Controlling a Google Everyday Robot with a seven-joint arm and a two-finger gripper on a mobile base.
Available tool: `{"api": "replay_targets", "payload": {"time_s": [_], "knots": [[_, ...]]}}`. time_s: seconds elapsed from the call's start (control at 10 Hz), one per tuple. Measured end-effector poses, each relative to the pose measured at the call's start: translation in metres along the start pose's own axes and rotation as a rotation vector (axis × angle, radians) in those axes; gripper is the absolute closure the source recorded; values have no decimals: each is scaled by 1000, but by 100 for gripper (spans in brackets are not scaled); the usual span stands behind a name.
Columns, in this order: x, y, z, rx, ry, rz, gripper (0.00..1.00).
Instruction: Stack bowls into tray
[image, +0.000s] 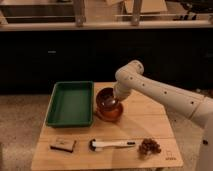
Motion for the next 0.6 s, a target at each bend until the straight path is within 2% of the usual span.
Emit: {"api": "replay_targets", "payload": {"time_s": [0.2,0.4,0.5,0.6], "knots": [[0,6,5,33,-27,17,99],[-1,5,8,49,-50,17,99],[-2,5,9,52,-66,20,96],[-4,8,10,53,-88,27,88]]}}
